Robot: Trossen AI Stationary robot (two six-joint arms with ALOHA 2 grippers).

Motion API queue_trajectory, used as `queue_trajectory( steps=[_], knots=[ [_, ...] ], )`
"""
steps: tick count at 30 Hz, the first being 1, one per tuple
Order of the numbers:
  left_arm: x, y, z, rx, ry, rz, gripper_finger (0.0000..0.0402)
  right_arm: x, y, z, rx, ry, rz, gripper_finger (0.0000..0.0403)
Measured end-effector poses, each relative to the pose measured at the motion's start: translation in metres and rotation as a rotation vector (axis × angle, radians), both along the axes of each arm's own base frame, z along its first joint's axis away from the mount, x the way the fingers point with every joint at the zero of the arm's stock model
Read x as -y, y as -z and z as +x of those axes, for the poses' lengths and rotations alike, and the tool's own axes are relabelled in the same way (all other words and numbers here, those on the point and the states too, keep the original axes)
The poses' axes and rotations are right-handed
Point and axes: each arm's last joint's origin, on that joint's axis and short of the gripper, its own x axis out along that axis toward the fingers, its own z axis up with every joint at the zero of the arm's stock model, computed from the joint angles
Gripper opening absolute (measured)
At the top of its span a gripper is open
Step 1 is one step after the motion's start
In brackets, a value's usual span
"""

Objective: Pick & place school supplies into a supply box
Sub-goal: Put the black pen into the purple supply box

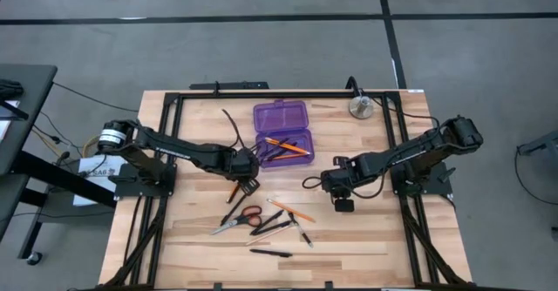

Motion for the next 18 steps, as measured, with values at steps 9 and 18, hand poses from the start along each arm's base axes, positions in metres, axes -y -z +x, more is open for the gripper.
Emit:
queue_trajectory(
  steps=[9,18],
  knots=[
    [-0.001,0.009,0.002,-0.037,-0.002,0.024,0.0137,0.0,0.0,-0.001,-0.013,0.01,-0.001,0.0076],
    [0.0,0.018,0.006,-0.058,0.012,0.026,0.0137,0.0,0.0,-0.001,-0.014,0.017,0.001,0.0076]
  ],
)
